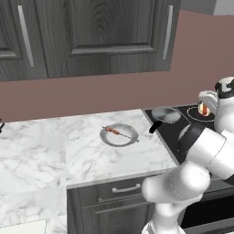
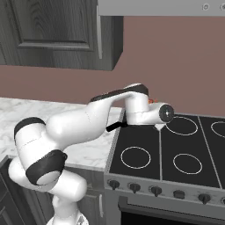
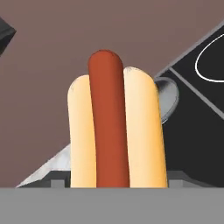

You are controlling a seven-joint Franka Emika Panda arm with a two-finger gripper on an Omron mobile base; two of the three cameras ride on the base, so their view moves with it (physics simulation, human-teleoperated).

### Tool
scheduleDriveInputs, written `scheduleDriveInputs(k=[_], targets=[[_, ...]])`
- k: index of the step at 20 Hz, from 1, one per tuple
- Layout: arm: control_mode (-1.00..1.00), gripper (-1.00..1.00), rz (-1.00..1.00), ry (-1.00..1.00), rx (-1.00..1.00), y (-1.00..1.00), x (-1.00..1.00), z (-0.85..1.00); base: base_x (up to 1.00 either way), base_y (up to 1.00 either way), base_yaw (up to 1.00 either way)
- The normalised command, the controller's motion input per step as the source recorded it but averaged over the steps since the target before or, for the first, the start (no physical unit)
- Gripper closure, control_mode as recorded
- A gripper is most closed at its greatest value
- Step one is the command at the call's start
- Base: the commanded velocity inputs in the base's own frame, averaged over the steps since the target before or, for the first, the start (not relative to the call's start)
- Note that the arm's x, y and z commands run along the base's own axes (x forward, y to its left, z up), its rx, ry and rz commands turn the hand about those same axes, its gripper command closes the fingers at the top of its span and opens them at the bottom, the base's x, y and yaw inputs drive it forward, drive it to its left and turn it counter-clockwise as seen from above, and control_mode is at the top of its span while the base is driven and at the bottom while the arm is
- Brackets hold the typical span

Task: Place the cold items (onion and orange) from the fridge in one tupperware on the dining counter. Place the warm items (hot dog and kebab skewer) in the stove area in another tupperware.

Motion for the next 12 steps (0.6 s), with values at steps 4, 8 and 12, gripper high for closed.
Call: scheduleDriveInputs(k=[4, 8, 12], targets=[[-1.0, 1.0, 0.33, -0.01, -0.2, -0.24, -1.0, 0.83, 0.0, 0.0, 0.0], [-1.0, 1.0, 0.16, 0.09, -0.62, 0.16, -1.0, 0.32, 0.0, 0.0, 0.0], [-1.0, 1.0, 0.05, 0.04, -0.81, 0.78, -1.0, -0.13, 0.0, 0.0, 0.0]])
